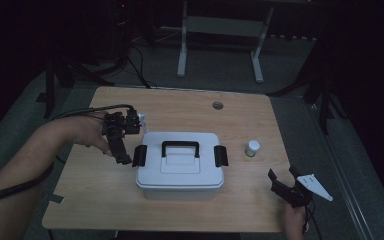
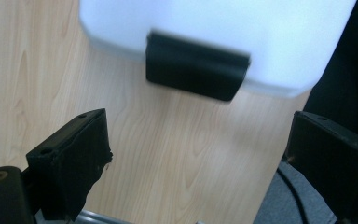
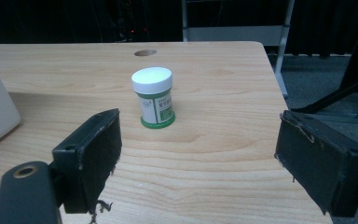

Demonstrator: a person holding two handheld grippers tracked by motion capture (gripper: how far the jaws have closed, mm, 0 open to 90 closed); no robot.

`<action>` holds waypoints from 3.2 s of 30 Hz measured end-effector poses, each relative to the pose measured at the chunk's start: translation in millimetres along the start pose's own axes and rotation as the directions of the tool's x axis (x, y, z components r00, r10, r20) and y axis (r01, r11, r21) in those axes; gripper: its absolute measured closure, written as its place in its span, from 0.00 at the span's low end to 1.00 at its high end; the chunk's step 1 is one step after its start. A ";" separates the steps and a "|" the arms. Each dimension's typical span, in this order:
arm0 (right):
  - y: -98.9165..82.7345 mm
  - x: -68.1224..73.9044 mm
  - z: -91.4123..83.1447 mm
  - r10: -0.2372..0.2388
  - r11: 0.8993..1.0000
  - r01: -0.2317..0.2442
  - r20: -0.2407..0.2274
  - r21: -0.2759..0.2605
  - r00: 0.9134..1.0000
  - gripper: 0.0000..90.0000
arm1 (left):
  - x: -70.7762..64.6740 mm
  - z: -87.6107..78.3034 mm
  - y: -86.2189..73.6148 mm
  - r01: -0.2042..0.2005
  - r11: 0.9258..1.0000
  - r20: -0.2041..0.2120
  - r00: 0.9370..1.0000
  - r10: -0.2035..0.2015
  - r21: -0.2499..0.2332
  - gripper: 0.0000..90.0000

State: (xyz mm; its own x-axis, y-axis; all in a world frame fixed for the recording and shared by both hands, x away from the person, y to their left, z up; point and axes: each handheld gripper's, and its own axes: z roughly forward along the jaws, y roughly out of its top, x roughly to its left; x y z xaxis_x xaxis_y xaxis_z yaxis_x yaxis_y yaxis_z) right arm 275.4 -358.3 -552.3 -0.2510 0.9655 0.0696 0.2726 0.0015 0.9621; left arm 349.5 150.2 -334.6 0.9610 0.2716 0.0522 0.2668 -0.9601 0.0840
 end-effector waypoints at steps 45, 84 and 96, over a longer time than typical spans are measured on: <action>-0.8 -1.7 -0.3 0.013 1.000 -0.013 -0.026 -0.006 1.000 0.16 | 11.7 34.6 121.7 -0.214 0.974 0.130 0.971 0.203 0.078 0.74; -1.0 -0.6 1.1 0.004 1.000 -0.004 -0.023 0.003 1.000 0.16 | -0.7 10.3 118.2 -0.216 0.976 0.112 0.971 0.210 0.038 0.93; -1.0 -0.3 1.2 0.006 1.000 -0.006 -0.022 0.007 1.000 0.16 | 0.0 -11.8 100.0 -0.183 0.983 0.102 0.979 0.179 0.031 0.93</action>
State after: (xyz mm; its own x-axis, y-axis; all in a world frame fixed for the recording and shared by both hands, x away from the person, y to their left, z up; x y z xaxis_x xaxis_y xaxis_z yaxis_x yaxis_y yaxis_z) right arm 276.3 -358.2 -553.7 -0.2696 0.9596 0.0808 0.2804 -0.0021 0.9599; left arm 375.3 55.0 -314.4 0.9955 0.0875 -0.0351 0.0890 -0.9951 0.0423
